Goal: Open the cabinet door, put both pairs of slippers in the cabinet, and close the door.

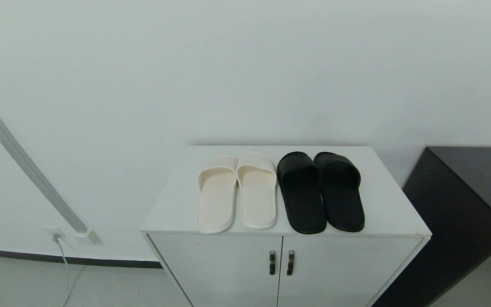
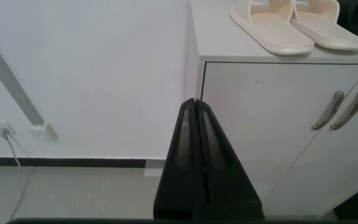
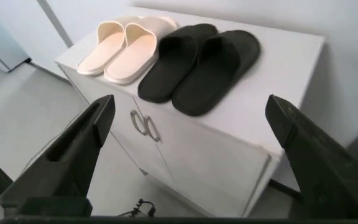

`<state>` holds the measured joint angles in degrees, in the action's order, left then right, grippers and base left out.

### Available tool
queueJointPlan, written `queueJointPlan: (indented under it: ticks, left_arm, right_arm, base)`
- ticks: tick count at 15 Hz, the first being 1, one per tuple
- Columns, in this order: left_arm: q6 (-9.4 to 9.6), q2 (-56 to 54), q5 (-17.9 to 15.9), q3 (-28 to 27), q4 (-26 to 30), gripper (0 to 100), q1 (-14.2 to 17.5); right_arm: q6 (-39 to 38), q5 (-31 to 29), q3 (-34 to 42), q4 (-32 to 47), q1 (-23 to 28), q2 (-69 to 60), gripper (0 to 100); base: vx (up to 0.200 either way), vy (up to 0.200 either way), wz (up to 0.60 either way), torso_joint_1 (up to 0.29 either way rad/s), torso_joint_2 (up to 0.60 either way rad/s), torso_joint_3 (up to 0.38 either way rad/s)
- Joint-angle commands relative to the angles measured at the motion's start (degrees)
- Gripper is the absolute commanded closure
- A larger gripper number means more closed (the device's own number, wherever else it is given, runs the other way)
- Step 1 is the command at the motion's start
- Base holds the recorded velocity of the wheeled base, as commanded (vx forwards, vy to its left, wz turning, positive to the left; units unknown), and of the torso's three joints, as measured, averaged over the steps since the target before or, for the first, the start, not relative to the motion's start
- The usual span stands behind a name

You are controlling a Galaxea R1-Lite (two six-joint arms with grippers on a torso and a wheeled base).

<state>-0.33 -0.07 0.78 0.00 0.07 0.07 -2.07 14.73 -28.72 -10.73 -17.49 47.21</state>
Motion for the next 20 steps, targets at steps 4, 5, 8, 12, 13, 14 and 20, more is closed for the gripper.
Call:
queueJointPlan:
  ticks: [4,5,8,12,13,14,20]
  left_arm:
    - [-0.02,0.1,0.1,0.0,0.0,100,0.0]
    - [-0.11,0.1,0.1,0.0,0.0,100,0.0]
    - [-0.02,0.1,0.1,0.0,0.0,100,0.0]
    - [0.15,0.1,0.0,0.0,0.0,100,0.0]
    - [0.15,0.1,0.0,0.0,0.0,100,0.0]
    - [0.15,0.1,0.0,0.0,0.0,100,0.0]
    - [0.15,0.1,0.0,0.0,0.0,100,0.0]
  right_arm:
    - [-4.8,-26.9,-9.2,-5.6,-24.4,23.2,0]
    - [-6.5,-29.5,-10.3,-7.8,-26.5,26.4,0]
    - [-7.7,-34.8,-12.1,-13.1,-28.9,34.3,0]
    - [-13.1,-46.2,-17.8,-15.7,-28.8,43.8,0]
    - [-13.1,-46.7,-18.9,-16.3,-28.7,45.3,0]
    - [-13.2,-47.7,-20.3,-16.6,-28.6,47.3,0]
    - [-12.4,-51.6,-24.1,-26.3,-26.6,59.6,0]
  base:
    - [0.0,0.0,0.0,0.0,0.0,0.0]
    - [0.0,0.0,0.0,0.0,0.0,0.0]
    - [0.0,0.0,0.0,0.0,0.0,0.0]
    - [0.0,0.0,0.0,0.0,0.0,0.0]
    - [0.0,0.0,0.0,0.0,0.0,0.0]
    - [0.0,0.0,0.0,0.0,0.0,0.0]
    - [0.0,0.0,0.0,0.0,0.0,0.0]
